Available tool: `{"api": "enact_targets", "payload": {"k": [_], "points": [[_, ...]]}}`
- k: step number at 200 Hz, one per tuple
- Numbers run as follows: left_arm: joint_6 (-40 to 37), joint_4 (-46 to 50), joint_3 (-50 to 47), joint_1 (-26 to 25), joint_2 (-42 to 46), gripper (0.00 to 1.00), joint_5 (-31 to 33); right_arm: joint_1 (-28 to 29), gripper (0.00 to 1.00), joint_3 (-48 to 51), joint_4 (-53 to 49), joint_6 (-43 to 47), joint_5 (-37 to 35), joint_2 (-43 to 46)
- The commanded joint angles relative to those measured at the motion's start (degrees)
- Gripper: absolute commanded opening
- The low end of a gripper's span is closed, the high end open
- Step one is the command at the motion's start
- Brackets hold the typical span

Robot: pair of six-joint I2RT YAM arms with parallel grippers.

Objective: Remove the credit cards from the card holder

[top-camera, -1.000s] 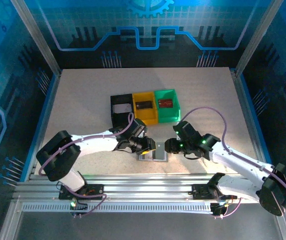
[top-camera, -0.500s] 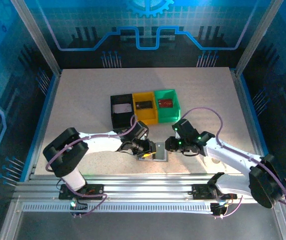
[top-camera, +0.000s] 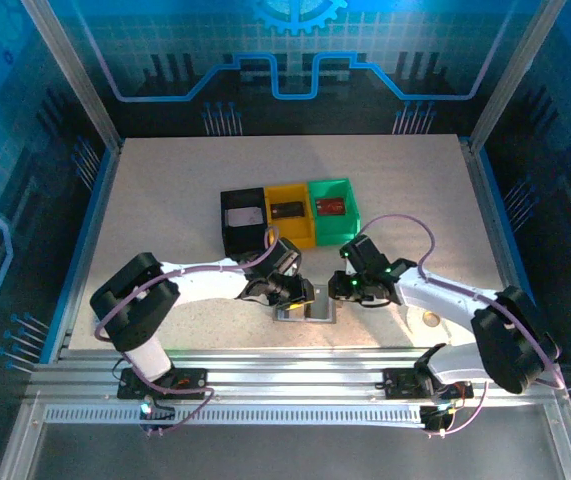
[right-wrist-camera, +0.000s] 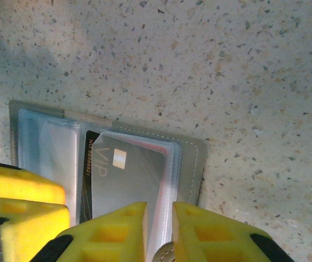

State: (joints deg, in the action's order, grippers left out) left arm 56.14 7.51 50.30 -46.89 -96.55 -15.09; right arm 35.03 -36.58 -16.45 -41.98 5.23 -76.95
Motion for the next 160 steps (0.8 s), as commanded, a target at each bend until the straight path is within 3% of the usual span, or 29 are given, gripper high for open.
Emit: {"api": "enact_targets", "payload": {"k": [1, 103, 160], "points": [[-2.34, 2.95, 1.73, -0.39, -0.73, 0.34, 1.72, -0.68, 0.17, 0.43, 1.99, 0.92, 0.99, -1.60], [-1.38, -0.42, 2.31, -0.39, -4.25, 0.31, 1.03, -1.02, 0.11, 2.31, 5.46, 0.79, 1.34, -6.05], [-1.43, 0.46, 2.28, -0.39, -1.50, 0.29, 2.03, -1.11, 0.08, 3.30, 7.05, 0.53, 1.59, -8.18]]}}
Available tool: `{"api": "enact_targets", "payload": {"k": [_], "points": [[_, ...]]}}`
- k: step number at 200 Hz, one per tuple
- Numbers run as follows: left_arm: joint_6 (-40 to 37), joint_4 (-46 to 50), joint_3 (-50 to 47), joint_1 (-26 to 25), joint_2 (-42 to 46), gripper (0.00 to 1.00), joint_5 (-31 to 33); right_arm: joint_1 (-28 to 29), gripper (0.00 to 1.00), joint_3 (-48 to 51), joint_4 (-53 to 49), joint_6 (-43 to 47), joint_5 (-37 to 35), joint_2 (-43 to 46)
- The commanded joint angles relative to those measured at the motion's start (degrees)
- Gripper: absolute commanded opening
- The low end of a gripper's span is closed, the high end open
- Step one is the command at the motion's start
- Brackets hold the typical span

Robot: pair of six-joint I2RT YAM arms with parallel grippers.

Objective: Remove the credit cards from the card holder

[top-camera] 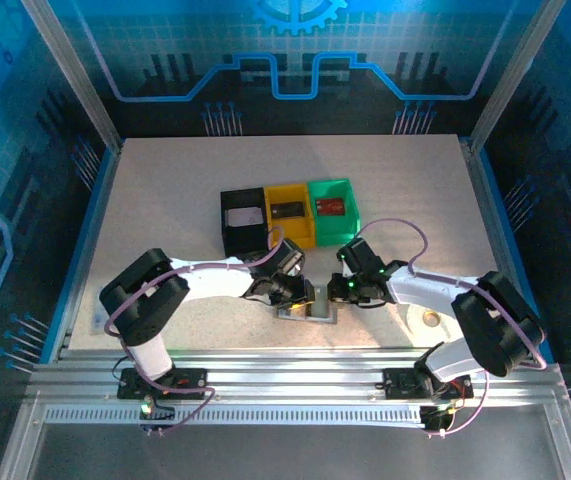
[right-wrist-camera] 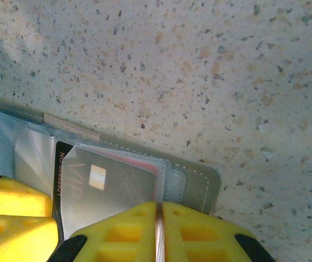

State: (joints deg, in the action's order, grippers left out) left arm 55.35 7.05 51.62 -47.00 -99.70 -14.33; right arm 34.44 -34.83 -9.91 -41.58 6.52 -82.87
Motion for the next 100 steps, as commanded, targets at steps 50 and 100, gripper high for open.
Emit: {"api": "enact_targets", "payload": {"k": [50, 100], "points": [[-0.59, 1.74, 0.96, -0.28, 3.28, 0.27, 2.14, -0.53, 0.08, 2.24, 1.11, -0.12, 0.59, -2.38], [-0.47, 1.29, 0.90, -0.28, 2.85, 0.25, 2.02, -0.58, 0.06, 2.97, 2.18, -0.77, 1.50, -2.99]]}}
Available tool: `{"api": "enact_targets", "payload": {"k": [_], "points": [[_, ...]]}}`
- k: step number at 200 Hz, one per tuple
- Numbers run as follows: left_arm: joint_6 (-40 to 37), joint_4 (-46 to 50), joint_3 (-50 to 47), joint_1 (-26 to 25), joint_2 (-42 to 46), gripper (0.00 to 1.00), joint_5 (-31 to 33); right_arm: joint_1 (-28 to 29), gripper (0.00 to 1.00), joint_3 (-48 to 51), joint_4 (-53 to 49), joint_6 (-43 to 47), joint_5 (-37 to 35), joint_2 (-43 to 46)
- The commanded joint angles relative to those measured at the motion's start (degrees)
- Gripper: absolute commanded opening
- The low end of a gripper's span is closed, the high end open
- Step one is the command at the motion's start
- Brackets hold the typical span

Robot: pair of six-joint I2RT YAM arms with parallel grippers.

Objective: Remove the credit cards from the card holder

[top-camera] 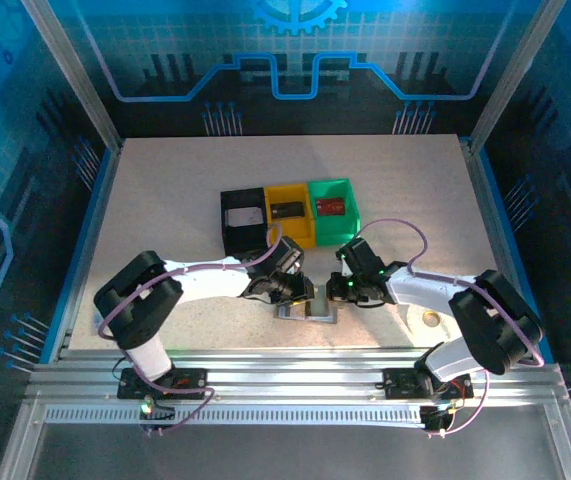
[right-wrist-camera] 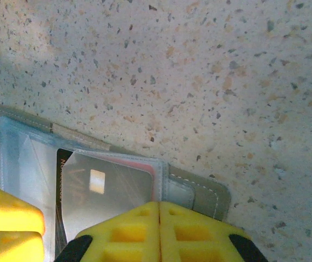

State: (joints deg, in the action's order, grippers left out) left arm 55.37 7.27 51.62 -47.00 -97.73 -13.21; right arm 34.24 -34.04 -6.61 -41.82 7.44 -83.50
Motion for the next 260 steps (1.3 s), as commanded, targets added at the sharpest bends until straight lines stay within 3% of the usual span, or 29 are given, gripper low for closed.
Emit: {"api": "enact_targets", "payload": {"k": [1, 260], "points": [[-0.56, 1.12, 0.88, -0.28, 0.88, 0.25, 0.95, -0.39, 0.06, 2.20, -1.12, -0.54, 0.57, -2.36], [-0.28, 0.39, 0.69, -2.48, -2.81, 0.18, 5.13, -0.26, 0.04, 4.10, 1.04, -2.10, 2.98, -2.88]]}}
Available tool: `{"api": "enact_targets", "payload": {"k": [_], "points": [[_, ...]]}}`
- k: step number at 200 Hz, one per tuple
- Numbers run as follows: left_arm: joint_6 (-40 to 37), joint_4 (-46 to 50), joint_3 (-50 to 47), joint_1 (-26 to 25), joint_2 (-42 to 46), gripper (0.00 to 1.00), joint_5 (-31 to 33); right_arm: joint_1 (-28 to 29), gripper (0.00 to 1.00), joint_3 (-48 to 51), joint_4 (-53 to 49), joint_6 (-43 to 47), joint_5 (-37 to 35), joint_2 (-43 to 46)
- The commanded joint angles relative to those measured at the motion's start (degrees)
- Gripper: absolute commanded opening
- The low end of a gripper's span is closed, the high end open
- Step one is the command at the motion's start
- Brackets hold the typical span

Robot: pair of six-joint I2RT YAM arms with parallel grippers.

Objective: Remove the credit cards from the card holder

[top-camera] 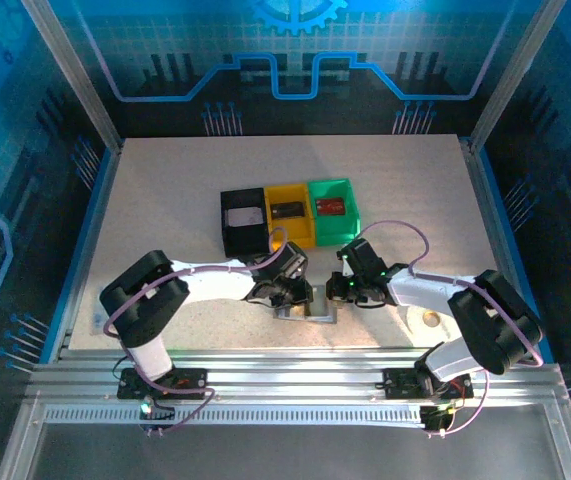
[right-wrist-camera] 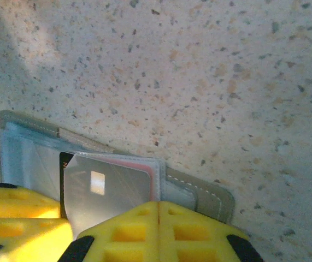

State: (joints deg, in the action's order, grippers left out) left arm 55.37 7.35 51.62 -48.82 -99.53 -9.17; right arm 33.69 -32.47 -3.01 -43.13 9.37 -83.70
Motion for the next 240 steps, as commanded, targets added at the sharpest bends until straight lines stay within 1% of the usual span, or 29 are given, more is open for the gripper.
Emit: {"api": "enact_targets", "payload": {"k": [1, 38, 96, 118, 240], "points": [[-0.27, 0.30, 0.64, -0.66, -0.98, 0.18, 1.08, 0.30, 0.04, 2.60, -2.55, -0.76, 1.07, -2.69], [0.45, -1.17, -0.18, -0.66, -0.77, 0.16, 0.82, 0.31, 0.04, 3.17, -1.96, -1.01, 1.44, -2.87], [0.68, -1.64, -1.41, -0.66, 1.07, 0.03, 1.74, 0.28, 0.03, 3.78, -1.48, -1.24, 1.45, -3.15], [0.70, -1.64, -1.89, -0.66, 1.83, 0.00, 2.13, 0.28, 0.03, 3.92, -1.46, -1.18, 1.54, -3.13], [0.61, -1.36, -4.15, -0.66, 6.44, 0.00, 4.98, 0.29, 0.01, 4.11, -1.31, -1.11, 1.42, -3.83]]}}
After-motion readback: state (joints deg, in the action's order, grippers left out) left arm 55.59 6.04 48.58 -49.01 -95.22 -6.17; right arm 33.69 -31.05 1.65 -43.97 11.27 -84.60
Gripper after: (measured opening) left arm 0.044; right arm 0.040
